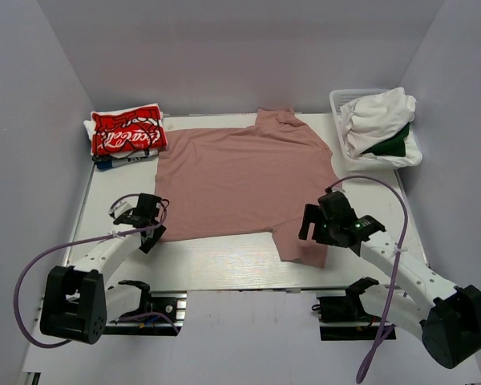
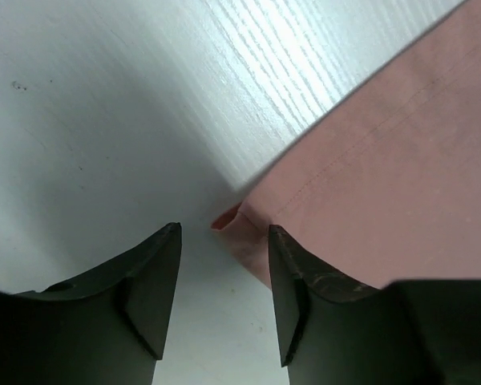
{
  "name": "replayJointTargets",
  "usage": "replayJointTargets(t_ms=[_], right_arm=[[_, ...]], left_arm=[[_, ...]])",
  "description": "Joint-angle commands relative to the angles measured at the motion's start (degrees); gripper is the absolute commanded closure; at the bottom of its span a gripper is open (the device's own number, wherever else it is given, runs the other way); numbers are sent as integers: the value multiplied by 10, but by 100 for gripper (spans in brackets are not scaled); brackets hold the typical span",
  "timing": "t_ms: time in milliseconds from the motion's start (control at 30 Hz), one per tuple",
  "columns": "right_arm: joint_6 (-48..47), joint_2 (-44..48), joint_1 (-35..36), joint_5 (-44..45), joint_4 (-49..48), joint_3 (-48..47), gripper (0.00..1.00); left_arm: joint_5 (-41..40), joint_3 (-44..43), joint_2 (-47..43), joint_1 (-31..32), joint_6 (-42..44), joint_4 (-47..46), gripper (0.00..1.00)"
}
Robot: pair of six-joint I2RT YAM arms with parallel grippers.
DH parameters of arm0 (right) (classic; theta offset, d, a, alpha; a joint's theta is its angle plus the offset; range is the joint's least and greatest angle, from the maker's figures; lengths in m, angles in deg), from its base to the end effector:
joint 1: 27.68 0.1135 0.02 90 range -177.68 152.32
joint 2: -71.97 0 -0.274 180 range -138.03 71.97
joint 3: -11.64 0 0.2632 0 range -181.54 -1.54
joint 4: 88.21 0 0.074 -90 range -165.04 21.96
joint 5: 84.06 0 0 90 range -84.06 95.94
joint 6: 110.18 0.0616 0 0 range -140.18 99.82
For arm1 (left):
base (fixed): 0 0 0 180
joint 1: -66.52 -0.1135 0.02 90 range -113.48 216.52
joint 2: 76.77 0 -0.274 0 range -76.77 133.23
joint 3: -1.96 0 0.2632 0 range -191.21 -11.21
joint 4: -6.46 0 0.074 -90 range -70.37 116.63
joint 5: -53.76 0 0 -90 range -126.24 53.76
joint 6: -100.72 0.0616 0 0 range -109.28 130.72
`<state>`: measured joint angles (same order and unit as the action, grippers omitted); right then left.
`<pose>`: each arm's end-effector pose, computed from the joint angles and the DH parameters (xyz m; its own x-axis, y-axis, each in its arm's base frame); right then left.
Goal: Fold and stack the t-shirts
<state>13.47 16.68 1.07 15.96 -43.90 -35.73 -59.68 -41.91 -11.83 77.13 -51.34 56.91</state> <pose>0.1868 0.0902 0.1960 -0.7876 0.1903 -0.5861 0.0675 0.9720 0.2249 0.1922 -0.0111 0.1433 -0.4765 -0.7354 -0.4818 -0.8025 0.5877 -0.1033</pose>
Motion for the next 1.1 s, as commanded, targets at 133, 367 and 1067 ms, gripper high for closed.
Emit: replayJointTargets(t_ms=[133, 367, 1067], right_arm=[[35, -13, 49, -3, 58, 7, 10], [67, -37, 90, -9, 101, 16, 10], [162, -98, 171, -40, 160, 12, 100]], left_arm=[[16, 18, 28, -3, -10, -73, 51], [22, 13, 63, -3, -10, -68, 100], [59, 23, 19, -3, 12, -27, 100]])
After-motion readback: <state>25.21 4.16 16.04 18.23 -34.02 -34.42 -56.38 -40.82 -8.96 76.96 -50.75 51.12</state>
